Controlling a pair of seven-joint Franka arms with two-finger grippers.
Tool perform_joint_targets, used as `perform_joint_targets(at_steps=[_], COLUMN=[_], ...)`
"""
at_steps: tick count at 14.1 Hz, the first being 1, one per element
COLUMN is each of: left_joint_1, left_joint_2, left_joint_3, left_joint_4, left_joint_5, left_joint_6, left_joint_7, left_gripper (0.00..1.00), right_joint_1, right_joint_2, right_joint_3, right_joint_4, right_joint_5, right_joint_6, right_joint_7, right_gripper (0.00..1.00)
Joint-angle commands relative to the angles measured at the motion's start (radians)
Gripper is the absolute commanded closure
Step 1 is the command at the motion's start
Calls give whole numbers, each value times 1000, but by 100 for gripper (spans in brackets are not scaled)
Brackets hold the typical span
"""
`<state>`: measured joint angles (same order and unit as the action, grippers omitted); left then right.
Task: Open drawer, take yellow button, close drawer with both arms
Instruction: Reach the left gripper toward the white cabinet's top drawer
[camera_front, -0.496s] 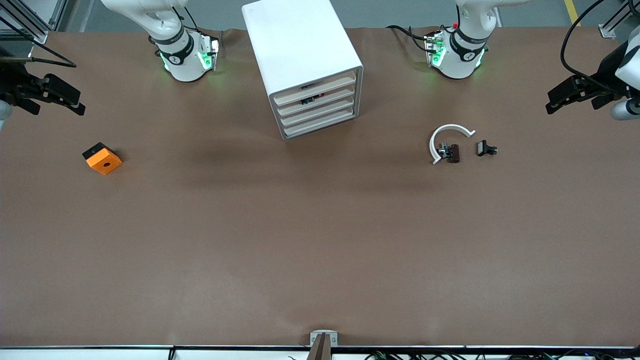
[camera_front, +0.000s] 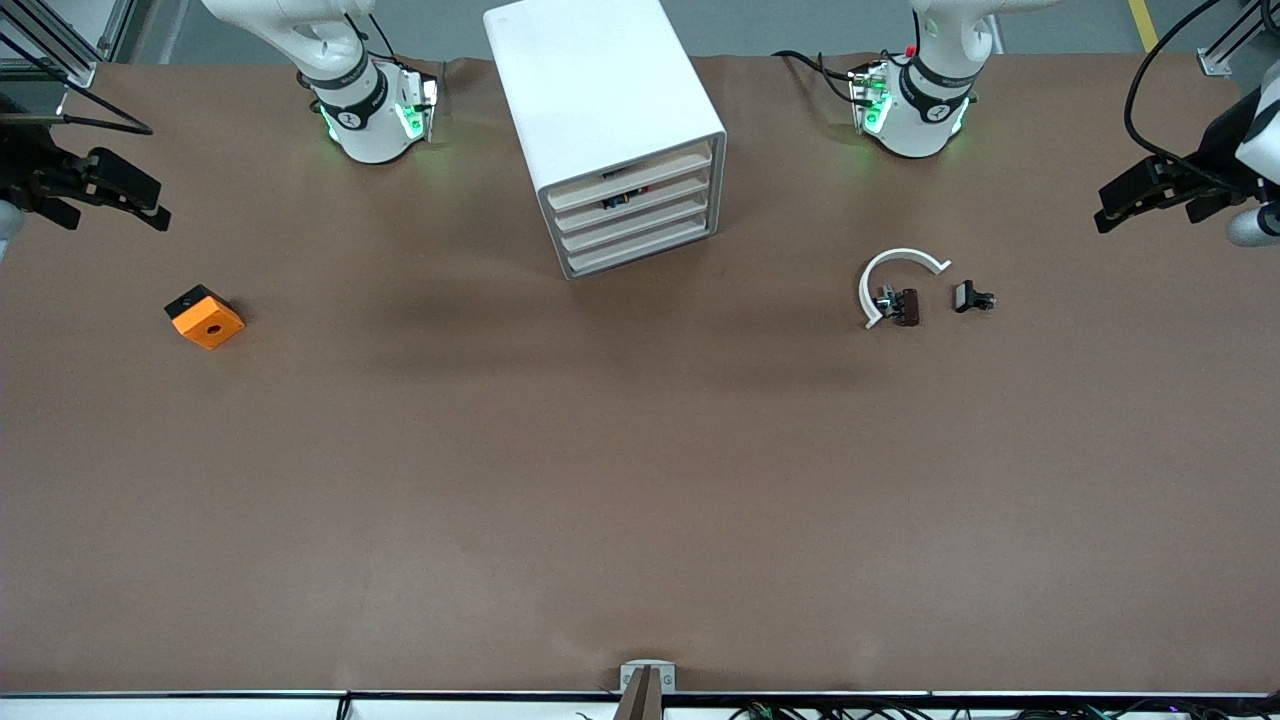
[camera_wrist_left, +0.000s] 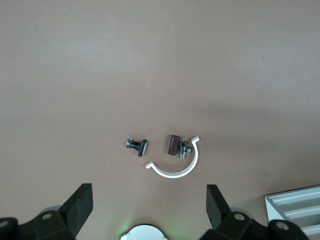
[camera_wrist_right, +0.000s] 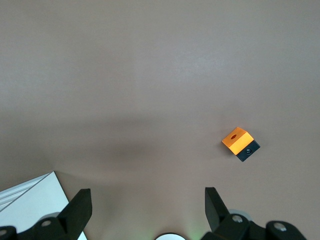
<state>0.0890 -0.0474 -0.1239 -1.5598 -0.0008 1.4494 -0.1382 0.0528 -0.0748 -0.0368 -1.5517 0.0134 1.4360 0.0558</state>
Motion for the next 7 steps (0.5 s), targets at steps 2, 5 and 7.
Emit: perform_joint_targets(at_steps=[2,5,7], left_joint_1=[11,2,-8], left_joint_2=[95,123,126], left_joint_3=[-2,-8,-20], left_joint_4=[58,20,-26], left_joint_5=[25,12,-11], left_joint_6=[-21,-47,-50], left_joint_7=[6,-30,-156], left_gripper=[0,0,0], right_joint_1=[10,18,22], right_joint_2=[-8,-6,-5], right_joint_3=[0,0,0], right_joint_4=[15,19,19], right_joint_5=[-13,-13,-15], right_joint_6=[-3,-3,-3], right_joint_7=[10,10,10], right_gripper=[0,0,0])
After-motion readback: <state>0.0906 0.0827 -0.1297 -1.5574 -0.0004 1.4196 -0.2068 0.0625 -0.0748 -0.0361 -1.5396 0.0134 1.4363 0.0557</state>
